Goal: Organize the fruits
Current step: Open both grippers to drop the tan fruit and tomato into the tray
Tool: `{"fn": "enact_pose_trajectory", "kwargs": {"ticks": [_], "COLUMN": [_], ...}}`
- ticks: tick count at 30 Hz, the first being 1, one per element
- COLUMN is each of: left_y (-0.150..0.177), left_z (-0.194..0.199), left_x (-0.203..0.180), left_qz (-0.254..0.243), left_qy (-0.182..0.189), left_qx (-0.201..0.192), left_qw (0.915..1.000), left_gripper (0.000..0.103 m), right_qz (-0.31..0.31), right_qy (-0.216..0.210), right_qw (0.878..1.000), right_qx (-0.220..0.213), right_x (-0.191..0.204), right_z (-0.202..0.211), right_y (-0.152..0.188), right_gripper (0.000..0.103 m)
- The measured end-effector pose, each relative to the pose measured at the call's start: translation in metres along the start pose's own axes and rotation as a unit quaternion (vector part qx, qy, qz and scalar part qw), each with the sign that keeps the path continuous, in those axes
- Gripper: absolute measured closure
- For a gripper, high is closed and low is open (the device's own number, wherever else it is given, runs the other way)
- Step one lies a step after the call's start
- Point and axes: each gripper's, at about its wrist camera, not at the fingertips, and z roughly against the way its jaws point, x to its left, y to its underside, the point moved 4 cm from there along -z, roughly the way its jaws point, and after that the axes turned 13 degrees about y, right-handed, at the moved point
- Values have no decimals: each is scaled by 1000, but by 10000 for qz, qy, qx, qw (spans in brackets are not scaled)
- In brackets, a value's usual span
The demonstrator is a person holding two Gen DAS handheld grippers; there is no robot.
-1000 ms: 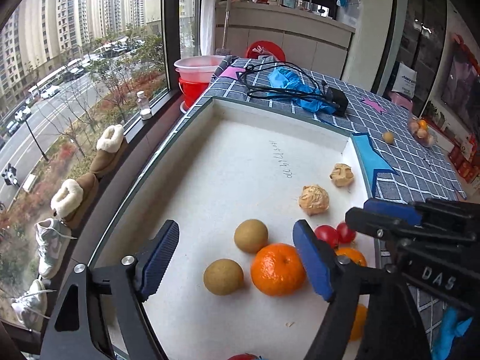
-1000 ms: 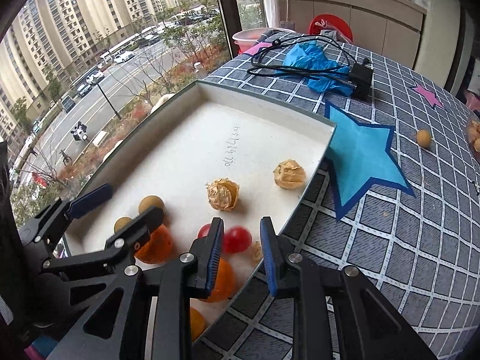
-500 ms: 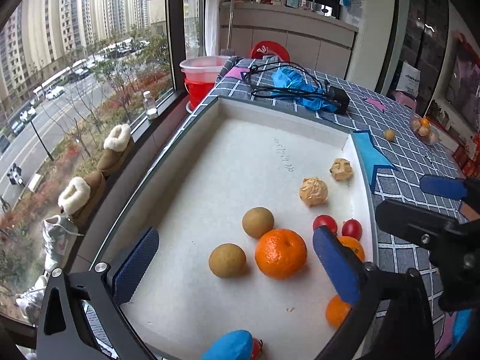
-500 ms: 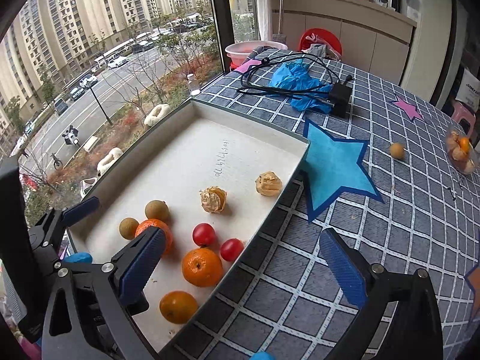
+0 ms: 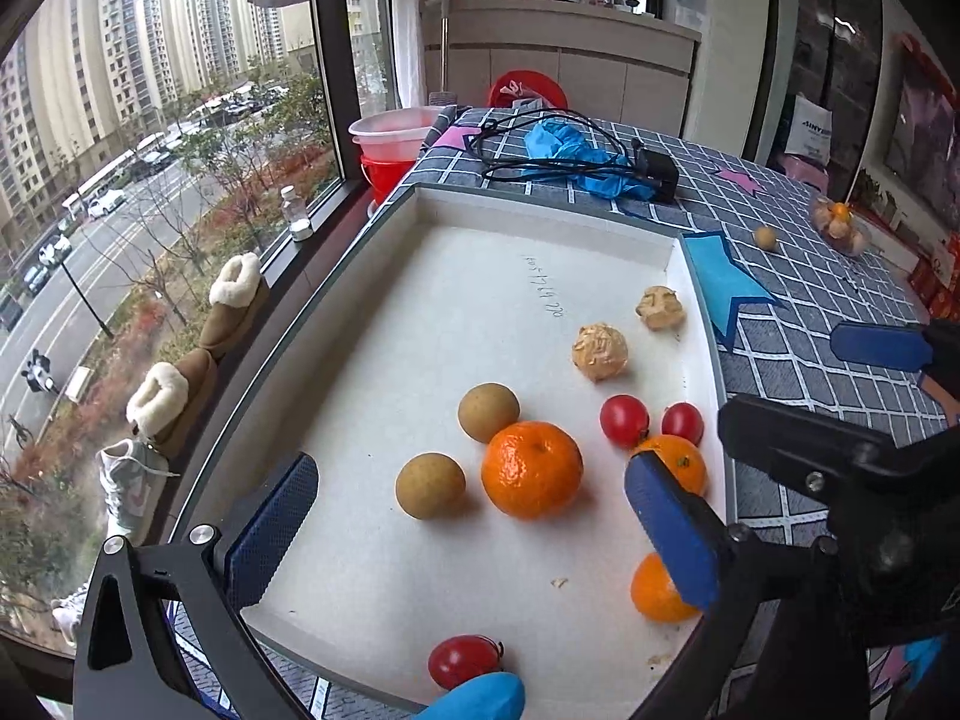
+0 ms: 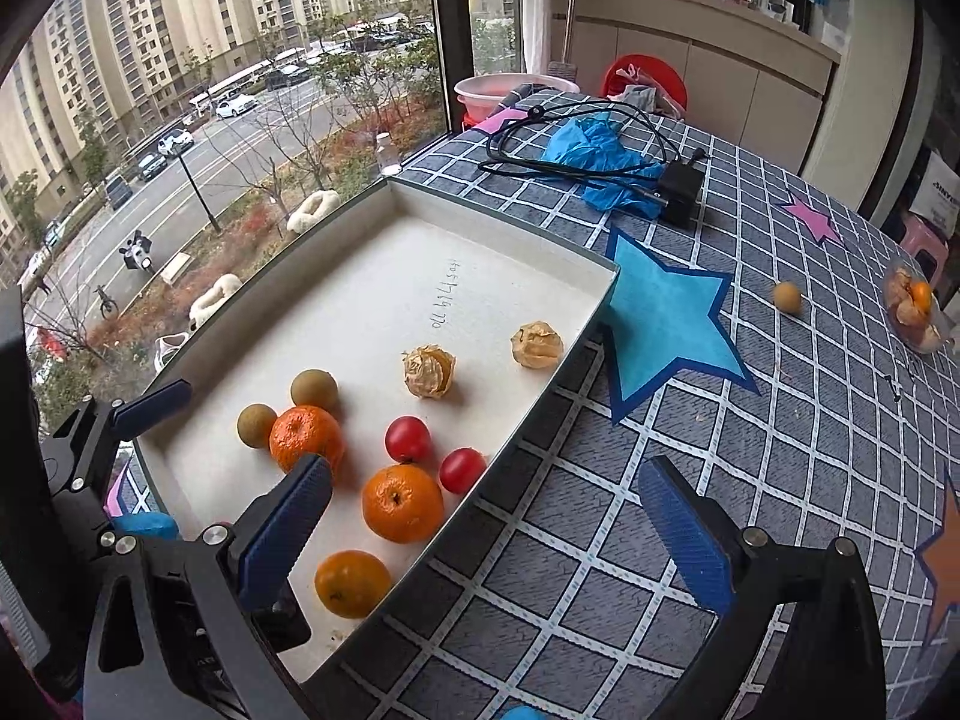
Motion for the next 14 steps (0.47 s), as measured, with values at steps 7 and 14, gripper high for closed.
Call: {"fn": "enact_pose_trajectory", "kwargs": {"ticks": [7, 14], "left_y": [1, 2], "left_z": [3, 7], "left_x": [-3, -5], "left_qz": [-20, -138], "left_qy": [-22, -96], "left_qx": [-15, -92], "left_qw": [10000, 9998], "left_gripper": [0, 0], "right_qz": [32, 66], "right_qy": [9, 11], "right_qw": [10000, 10000], "right_qx": [21, 45], "right_x": [0, 1], "right_z": [1, 1], "right_y": [3, 5], "right_gripper": [0, 0]}}
